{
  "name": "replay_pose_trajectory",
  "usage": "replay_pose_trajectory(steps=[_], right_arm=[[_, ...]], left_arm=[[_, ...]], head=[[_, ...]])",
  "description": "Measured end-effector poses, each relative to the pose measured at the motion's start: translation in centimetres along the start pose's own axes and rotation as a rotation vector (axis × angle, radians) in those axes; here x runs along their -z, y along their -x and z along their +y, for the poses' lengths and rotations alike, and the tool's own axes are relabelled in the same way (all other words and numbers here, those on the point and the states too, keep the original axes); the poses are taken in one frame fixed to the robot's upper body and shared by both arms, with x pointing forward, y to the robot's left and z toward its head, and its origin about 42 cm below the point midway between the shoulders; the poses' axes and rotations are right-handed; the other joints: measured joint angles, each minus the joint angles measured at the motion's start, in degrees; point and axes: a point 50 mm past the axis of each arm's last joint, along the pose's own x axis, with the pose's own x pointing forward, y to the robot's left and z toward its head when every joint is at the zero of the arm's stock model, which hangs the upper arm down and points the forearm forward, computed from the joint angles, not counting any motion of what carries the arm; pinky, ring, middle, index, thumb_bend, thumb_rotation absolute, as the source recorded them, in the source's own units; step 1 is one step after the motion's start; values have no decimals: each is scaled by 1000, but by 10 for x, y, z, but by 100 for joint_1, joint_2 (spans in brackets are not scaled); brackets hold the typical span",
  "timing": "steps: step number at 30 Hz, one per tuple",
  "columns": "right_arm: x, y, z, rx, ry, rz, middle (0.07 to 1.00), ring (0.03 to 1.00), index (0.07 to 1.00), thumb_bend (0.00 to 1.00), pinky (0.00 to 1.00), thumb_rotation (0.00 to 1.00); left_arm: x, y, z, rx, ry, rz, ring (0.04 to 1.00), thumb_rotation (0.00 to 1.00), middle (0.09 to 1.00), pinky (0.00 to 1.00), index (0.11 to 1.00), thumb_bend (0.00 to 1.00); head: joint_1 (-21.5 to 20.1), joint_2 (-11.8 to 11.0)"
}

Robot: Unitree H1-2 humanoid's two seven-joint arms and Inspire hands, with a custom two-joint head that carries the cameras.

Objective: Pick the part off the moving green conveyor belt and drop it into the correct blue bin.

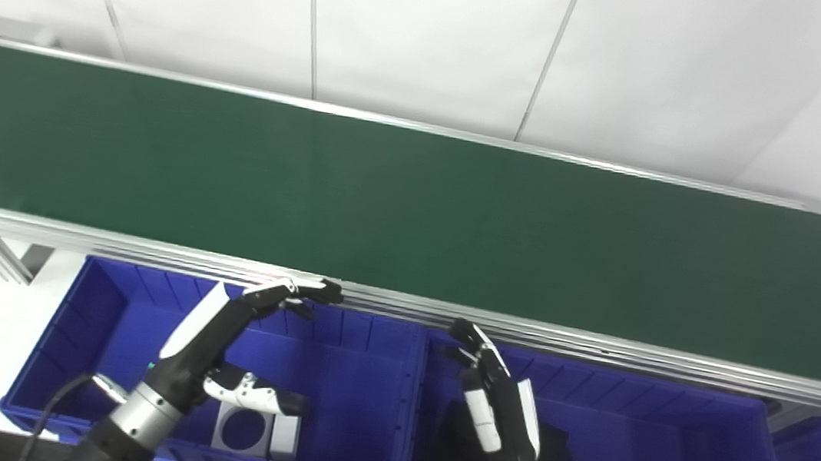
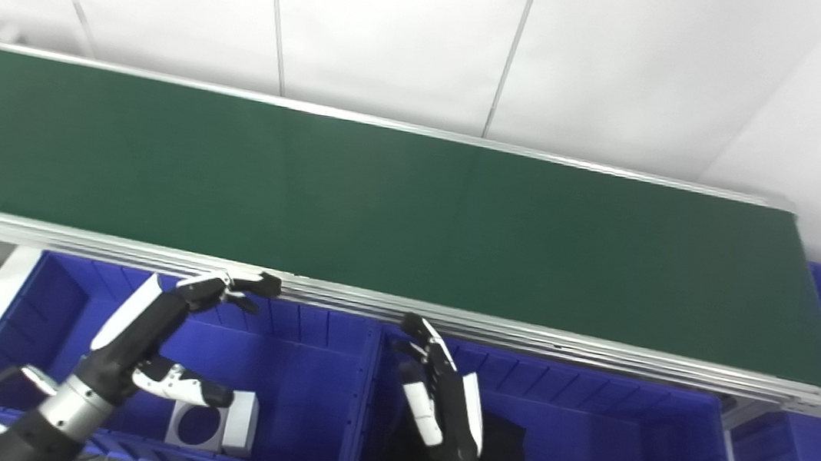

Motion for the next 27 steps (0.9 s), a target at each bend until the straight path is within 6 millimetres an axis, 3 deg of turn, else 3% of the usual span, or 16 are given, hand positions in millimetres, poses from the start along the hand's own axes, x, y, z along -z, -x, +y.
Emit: replay_pose_trajectory(steps=[6,8,10,11,12,20,25,27], right_arm=[[0,0,2,23,20,-6,878,763,870,717,836,980],[0,3,-5,29,28,-6,874,766,869,728,852,996],[0,4,-13,35,37,-10,868,769,866,713,853,1000],[0,5,-17,40,40,-10,867,770,865,710,853,1000],[0,5,-21,43,42,-12,872,777,870,707,860,1000],[1,12,-44,42,16,-5,855,790,862,752,863,1000],[3,14,-47,32,12,1,848,783,865,774,867,1000],[4,16,-47,27,9,6,849,783,866,769,861,1000]], left_arm=[[20,-16,-36,-34,73,60,841,735,855,782,812,857],[27,-15,-46,-48,99,92,868,858,879,810,833,894],[31,-13,-54,-49,109,113,888,966,898,828,845,939],[32,-13,-56,-47,105,118,891,983,901,831,847,943],[33,-12,-57,-50,99,122,896,995,904,836,846,916],[30,-18,-76,-102,87,124,874,1000,880,823,815,815],[26,-24,-85,-137,109,123,907,1000,892,889,809,888],[25,-25,-89,-159,145,144,940,1000,909,958,813,913]], head=[[325,62],[763,140],[800,141],[1018,175],[1229,193],[1652,176],[1679,132],[1679,105]])
